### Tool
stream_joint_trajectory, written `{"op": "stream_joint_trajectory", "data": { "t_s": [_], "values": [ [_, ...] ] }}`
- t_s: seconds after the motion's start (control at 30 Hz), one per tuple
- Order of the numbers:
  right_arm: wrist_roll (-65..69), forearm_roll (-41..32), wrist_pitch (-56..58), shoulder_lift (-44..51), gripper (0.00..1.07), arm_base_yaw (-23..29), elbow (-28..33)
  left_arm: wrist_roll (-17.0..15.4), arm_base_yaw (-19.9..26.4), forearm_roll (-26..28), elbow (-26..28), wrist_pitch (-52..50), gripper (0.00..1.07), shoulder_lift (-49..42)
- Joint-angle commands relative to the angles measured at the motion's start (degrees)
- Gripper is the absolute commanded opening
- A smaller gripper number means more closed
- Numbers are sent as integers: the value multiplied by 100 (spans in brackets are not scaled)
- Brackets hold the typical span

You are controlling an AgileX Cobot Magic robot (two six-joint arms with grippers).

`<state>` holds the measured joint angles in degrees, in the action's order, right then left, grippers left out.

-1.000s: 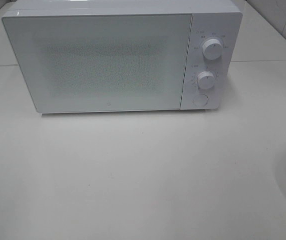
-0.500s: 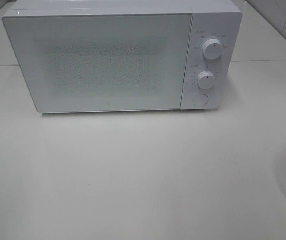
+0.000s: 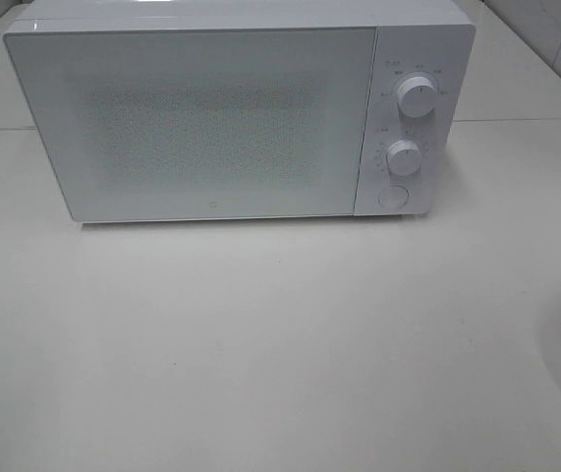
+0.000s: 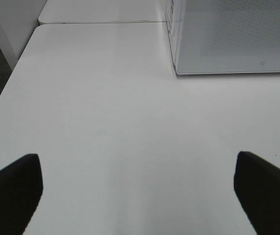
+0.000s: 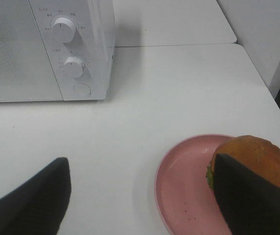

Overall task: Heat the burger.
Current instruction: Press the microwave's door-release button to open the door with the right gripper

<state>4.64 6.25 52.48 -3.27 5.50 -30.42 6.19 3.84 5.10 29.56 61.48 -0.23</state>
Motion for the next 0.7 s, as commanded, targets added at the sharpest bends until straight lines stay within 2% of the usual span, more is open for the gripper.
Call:
{"op": "stream_joint_trajectory", "data": {
  "t_s": [0.03, 0.7],
  "values": [
    [-34, 0, -498, -367, 73, -34, -52, 11, 0, 52, 6, -6, 98, -74],
    [-97, 17, -2899, -2481, 73, -34, 0, 11, 0, 52, 6, -6, 98, -74]
  ]
}}
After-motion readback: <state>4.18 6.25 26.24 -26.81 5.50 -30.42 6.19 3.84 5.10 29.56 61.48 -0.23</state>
